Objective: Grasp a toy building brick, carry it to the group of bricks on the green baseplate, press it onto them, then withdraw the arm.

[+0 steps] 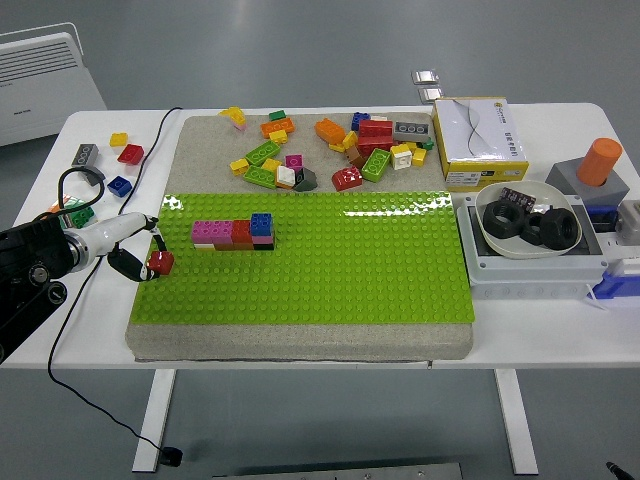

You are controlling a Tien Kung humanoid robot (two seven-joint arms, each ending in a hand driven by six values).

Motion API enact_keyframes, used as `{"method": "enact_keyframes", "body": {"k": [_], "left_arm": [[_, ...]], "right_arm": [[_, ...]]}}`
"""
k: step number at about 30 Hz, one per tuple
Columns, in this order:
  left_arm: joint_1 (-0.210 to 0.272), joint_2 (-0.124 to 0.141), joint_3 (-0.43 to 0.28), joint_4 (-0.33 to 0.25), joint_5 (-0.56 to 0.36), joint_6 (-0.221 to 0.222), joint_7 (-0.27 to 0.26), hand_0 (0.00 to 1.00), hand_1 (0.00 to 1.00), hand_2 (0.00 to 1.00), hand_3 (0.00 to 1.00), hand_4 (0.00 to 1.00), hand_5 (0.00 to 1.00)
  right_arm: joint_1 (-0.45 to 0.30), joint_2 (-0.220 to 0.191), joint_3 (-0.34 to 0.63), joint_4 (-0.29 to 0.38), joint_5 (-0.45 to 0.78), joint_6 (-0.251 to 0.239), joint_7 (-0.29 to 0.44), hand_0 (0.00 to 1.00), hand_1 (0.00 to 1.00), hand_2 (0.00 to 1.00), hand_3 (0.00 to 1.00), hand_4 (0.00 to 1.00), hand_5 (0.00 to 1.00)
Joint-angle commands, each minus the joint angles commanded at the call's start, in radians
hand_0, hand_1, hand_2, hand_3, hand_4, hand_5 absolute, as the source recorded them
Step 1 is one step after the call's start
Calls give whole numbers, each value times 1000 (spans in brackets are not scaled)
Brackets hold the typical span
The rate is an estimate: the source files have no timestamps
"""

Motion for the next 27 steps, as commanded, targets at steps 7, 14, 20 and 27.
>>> {"method": "enact_keyframes", "body": {"k": [7,14,20,27], "left_arm": [[4,-2,2,3,-3,7,-2,998,993,965,507,841,2],[5,-2,4,3,-14,6,-4,998,990,958,498,847,2],[-3,6,-10,-4,-27,-1,-5,998,987,953,495,833,2],[-20,17,-22,-12,-52,-11,-6,998,988,952,498,836,2]], "right_arm": [[-2,0,-2,0,3,0,1,520,604,715,794,863,953],[-3,0,-2,0,2,0,1,520,601,715,793,864,952],[-4,-1,2,0,-4,1,1,520,602,715,793,865,951],[-2,-2,4,0,-11,2,2,520,602,714,793,865,951]]}}
